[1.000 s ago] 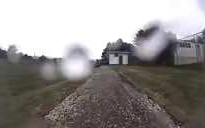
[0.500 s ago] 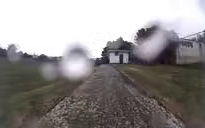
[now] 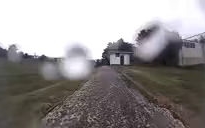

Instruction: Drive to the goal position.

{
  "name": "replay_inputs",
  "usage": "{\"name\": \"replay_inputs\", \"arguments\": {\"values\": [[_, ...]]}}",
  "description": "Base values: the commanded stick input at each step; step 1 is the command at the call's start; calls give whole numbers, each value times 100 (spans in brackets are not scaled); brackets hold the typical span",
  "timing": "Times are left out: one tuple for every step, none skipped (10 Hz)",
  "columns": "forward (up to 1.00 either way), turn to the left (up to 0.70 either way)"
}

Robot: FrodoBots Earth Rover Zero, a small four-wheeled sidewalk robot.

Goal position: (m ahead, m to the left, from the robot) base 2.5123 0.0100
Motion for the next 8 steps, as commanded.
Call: {"name": "replay_inputs", "arguments": {"values": [[85,0],[85,0],[85,0],[85,0],[85,0],[85,0],[85,0],[85,0]]}}
